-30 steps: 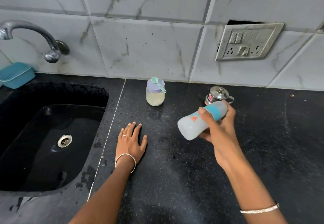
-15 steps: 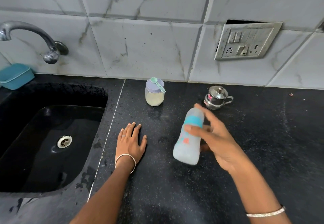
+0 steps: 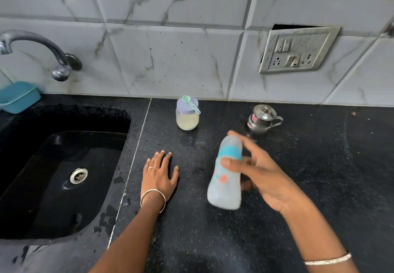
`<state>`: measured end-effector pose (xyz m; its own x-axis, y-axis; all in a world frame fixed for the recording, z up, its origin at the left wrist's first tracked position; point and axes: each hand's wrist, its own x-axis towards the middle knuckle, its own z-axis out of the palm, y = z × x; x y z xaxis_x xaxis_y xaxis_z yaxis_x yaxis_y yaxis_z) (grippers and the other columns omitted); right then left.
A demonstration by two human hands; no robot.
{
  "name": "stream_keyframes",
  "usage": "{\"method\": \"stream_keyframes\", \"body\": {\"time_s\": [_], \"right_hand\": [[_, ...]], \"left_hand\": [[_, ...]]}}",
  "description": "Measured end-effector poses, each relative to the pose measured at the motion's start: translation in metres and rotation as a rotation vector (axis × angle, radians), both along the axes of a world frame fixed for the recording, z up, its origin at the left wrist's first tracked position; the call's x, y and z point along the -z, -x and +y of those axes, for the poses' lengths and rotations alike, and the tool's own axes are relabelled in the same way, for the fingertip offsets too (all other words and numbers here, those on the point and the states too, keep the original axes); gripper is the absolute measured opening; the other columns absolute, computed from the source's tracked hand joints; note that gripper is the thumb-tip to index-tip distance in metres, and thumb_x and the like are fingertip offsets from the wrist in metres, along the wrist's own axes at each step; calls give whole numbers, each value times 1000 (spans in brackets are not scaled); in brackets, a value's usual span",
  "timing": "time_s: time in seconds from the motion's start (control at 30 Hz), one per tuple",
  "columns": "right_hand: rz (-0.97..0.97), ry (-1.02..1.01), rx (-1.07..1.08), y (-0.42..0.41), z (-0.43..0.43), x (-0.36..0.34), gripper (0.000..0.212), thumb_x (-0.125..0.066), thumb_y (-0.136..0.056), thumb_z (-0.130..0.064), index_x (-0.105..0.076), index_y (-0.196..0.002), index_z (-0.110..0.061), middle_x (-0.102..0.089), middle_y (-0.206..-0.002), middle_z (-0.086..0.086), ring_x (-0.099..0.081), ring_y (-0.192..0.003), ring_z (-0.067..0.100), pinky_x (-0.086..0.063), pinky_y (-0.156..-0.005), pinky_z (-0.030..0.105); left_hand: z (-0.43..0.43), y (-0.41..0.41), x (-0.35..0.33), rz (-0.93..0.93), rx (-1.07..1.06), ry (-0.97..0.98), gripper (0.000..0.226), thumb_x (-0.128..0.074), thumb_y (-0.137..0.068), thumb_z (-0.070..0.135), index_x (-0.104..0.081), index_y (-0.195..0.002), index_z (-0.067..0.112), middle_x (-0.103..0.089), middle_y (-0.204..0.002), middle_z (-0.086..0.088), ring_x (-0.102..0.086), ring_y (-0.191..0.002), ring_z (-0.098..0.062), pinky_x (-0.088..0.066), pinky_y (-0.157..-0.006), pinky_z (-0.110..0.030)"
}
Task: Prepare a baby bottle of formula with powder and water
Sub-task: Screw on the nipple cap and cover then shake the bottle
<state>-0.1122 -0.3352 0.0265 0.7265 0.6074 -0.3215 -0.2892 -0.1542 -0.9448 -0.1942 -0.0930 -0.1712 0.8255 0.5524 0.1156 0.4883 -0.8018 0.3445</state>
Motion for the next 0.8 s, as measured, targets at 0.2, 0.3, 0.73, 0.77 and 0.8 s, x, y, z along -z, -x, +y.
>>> {"method": "stream_keyframes", "body": {"time_s": [0.2,0.3,0.73,0.77,0.8], "right_hand": [[-9,-145,299,-7,4,3,73,-81,-77,-28,-48,-141,-40,-69,-119,8,-76,-90,12,-63,-68,35],[-5,18,32,-4,0,-2,82,-86,-67,-32,-52,-141,-45,-72,-119,15,-76,-98,24,-61,-74,44],[-17,-174,253,-1,-4,-13,81,-81,-72,-33,-46,-142,-54,-64,-129,3,-70,-106,21,-64,-81,43],[-61,-183,273,0,-2,-12,79,-79,-75,-31,-44,-141,-54,-59,-131,3,-68,-108,20,-63,-85,45],[-117,-136,218,2,-2,-12,79,-81,-75,-30,-44,-139,-56,-57,-132,3,-66,-111,22,-62,-91,49]], "left_hand": [[-1,0,0,-17,-8,-1,70,-24,-92,59,-49,-145,20,-44,-155,-6,-33,-148,-25,-21,-124,-43],[-1,0,0,-11,-8,2,71,-23,-92,59,-48,-146,20,-43,-156,-5,-32,-149,-24,-20,-124,-42],[-2,0,-1,14,-3,-7,66,-27,-95,57,-46,-147,21,-41,-157,-5,-30,-150,-23,-18,-125,-42],[-1,0,-1,18,-1,-5,63,-31,-97,55,-45,-148,21,-41,-158,-4,-30,-150,-23,-19,-125,-43],[-1,0,0,21,0,-4,60,-34,-98,54,-45,-148,22,-40,-158,-4,-30,-150,-23,-19,-125,-43]]}}
